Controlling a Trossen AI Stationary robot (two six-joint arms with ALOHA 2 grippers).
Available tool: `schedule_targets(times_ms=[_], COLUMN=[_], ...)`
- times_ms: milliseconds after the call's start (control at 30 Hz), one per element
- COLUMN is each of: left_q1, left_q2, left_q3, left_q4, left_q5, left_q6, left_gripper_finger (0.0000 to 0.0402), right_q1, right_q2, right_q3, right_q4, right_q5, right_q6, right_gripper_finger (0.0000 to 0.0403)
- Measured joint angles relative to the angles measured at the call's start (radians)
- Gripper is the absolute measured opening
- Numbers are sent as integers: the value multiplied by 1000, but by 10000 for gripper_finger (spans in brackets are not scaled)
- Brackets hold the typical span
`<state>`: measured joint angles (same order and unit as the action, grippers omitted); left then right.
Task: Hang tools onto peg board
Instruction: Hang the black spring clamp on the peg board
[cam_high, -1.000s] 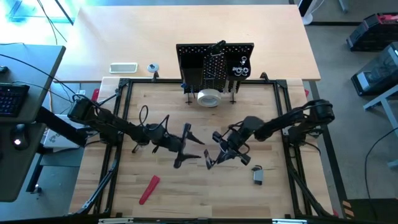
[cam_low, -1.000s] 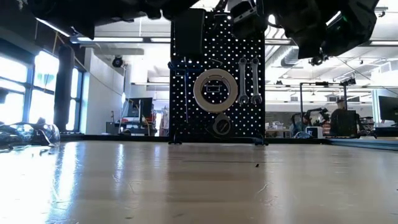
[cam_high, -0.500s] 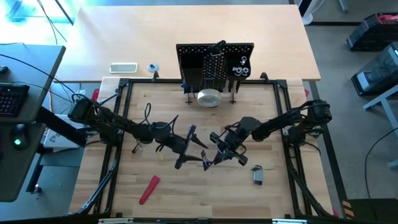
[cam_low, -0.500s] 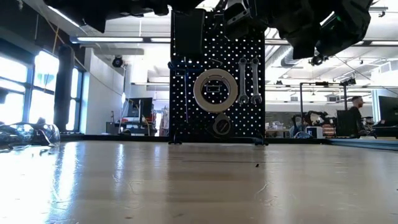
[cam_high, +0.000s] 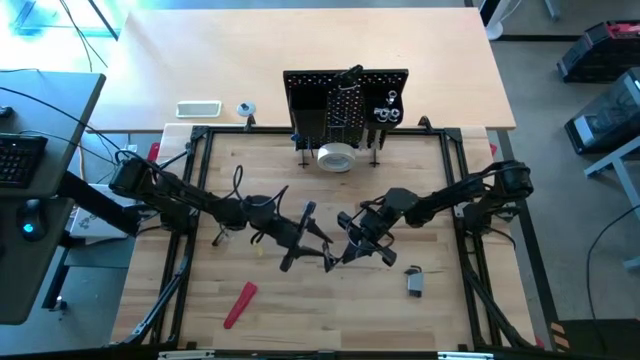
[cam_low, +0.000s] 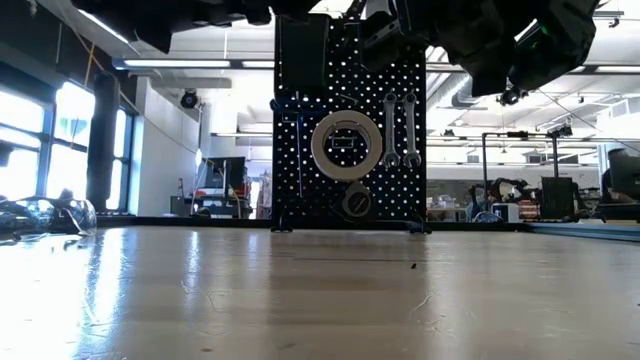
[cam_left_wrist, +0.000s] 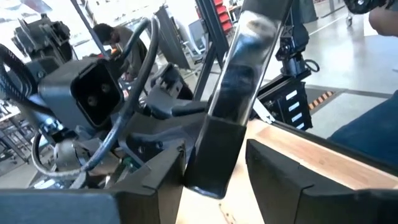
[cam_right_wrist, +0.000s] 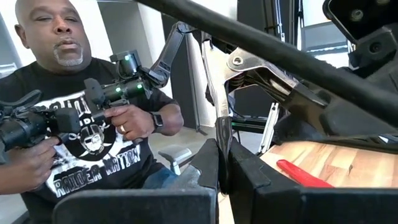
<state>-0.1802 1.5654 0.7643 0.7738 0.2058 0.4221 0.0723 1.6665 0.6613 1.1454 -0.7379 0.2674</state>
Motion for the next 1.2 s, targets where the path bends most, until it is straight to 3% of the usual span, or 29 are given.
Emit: schedule_targets(times_ms=[233, 500, 667, 1200], left_q1=[1, 1, 1, 24], left_q2=[0, 0, 0, -19], left_q3=[0, 0, 0, -1], left_q4=[-19, -40, -53, -225], left_q5=[-1, 15, 15, -6], left_q6=[-1, 7, 5, -68], left_gripper_finger=[142, 88, 81, 77], right_q1=[0, 0, 0, -1], right_q2=[0, 0, 0, -1], right_q3=[0, 0, 0, 0], right_q4=[0, -24, -30, -165], right_q5=[6, 5, 6, 39], right_q6=[2, 17, 18, 15], right_gripper_finger=[5, 6, 9, 91])
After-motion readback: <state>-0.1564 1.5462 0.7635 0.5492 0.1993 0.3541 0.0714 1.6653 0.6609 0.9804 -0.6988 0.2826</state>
